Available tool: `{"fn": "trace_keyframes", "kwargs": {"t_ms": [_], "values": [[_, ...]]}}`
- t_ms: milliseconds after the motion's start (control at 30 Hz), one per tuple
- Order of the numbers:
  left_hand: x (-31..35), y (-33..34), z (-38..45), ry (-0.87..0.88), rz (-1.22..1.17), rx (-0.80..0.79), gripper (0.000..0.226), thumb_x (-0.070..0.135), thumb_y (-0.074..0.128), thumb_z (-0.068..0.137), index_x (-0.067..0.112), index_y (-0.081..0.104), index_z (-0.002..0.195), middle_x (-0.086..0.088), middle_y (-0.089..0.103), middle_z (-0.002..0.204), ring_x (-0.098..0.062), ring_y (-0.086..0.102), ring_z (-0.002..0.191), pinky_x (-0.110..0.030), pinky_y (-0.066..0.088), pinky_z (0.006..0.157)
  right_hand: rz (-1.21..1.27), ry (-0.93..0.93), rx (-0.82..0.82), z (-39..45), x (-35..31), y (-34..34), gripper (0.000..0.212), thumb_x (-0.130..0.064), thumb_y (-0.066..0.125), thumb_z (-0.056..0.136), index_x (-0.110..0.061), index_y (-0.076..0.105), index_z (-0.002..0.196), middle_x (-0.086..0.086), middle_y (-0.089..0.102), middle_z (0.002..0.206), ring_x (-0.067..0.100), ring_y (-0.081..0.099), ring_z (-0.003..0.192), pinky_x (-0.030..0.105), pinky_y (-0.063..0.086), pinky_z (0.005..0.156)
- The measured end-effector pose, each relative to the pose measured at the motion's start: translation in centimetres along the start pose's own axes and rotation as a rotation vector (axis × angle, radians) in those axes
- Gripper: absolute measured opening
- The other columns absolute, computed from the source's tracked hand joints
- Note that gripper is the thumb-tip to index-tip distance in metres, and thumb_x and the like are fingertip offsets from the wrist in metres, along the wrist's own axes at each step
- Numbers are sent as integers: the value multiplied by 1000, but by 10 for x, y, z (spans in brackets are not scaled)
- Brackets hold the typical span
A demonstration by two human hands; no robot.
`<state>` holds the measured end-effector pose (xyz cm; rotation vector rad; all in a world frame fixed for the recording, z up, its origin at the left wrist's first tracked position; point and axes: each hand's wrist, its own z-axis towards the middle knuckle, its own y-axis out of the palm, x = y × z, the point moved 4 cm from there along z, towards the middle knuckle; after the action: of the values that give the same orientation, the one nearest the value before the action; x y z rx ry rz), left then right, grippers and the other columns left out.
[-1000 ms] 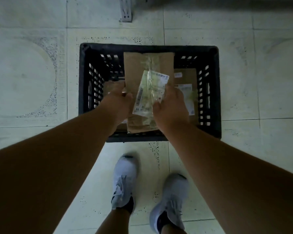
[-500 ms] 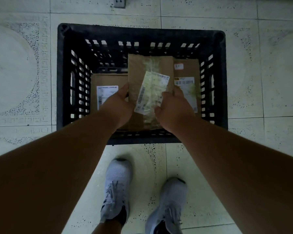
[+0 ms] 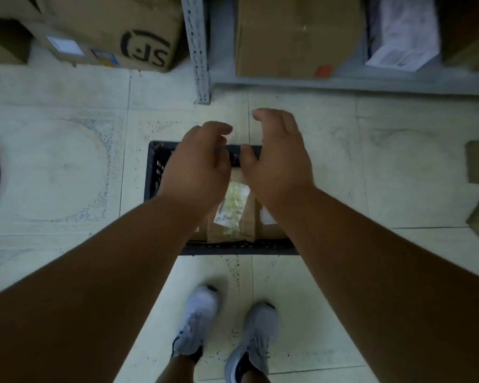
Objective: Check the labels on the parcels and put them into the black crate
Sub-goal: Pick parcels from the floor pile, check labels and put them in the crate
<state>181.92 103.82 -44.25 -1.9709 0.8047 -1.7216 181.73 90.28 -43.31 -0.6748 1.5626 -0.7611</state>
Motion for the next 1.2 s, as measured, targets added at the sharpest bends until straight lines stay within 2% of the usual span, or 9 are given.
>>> {"fn": "trace_keyframes", "kwargs": {"t_ms": [67, 200, 333, 400, 500, 700, 833, 967, 1200], "values": [[59, -46, -8, 46, -36, 52, 41, 5, 44, 96, 28, 56, 127, 8, 58, 118, -5, 56, 96, -20, 47, 80, 58, -13, 99, -6, -40, -64, 49, -18, 62, 91, -15, 49, 138, 5, 46, 141, 23, 50, 126, 42, 48, 100], [174, -125, -37, 74, -186, 57, 39, 4, 42, 96, 32, 56, 119, 12, 62, 108, -7, 61, 90, -28, 53, 74, 105, 3, 220, -46, -112, -186, 46, -23, 64, 90, -17, 51, 134, 1, 49, 136, 17, 53, 120, 35, 50, 95], [285, -175, -83, 240, -207, -69, 30, 11, 44, 100, 34, 54, 116, 13, 62, 106, -5, 61, 80, -15, 49, 64, 132, 60, 372, -105, -158, -293, 46, -24, 68, 89, -18, 53, 131, -4, 49, 129, 11, 52, 118, 19, 42, 90], [328, -188, -104, 307, -220, -120, 27, 15, 46, 101, 39, 51, 112, 12, 61, 106, -4, 60, 82, -8, 46, 64, 160, 81, 467, -133, -169, -336, 45, -22, 70, 87, -19, 53, 128, -9, 47, 122, 11, 53, 116, 9, 37, 90], [387, -190, -137, 431, -218, -202, 27, 16, 48, 100, 40, 49, 112, 13, 60, 105, -2, 59, 86, -3, 43, 65, 168, 135, 590, -170, -170, -394, 45, -22, 72, 87, -20, 53, 128, -12, 47, 120, 8, 52, 117, 6, 37, 93], [488, -128, -193, 635, -182, -461, 24, 23, 48, 101, 37, 51, 120, 16, 58, 110, -1, 58, 93, -13, 43, 72, 81, 287, 771, -250, -123, -485, 52, -26, 74, 87, -18, 52, 133, -1, 55, 130, 11, 54, 120, 26, 46, 101], [539, -58, -236, 725, -134, -585, 29, 24, 50, 100, 36, 49, 126, 19, 55, 110, 3, 55, 92, -12, 42, 70, 96, 466, 863, -312, -61, -526, 57, -30, 73, 87, -24, 47, 138, -5, 52, 136, 6, 51, 120, 29, 48, 99], [585, 17, -272, 763, -152, -651, 29, 23, 54, 97, 44, 47, 116, 22, 54, 108, 2, 56, 90, -18, 49, 74, 117, 543, 886, -360, 6, -570, 63, -32, 73, 87, -26, 42, 141, -7, 49, 137, 6, 48, 124, 35, 48, 102], [650, 135, -301, 704, -145, -662, 33, 19, 55, 96, 43, 45, 116, 24, 53, 106, 2, 55, 87, -15, 45, 68, 80, 578, 842, -394, 114, -644, 70, -32, 77, 84, -28, 39, 143, -9, 45, 142, 7, 46, 130, 38, 49, 103]]}}
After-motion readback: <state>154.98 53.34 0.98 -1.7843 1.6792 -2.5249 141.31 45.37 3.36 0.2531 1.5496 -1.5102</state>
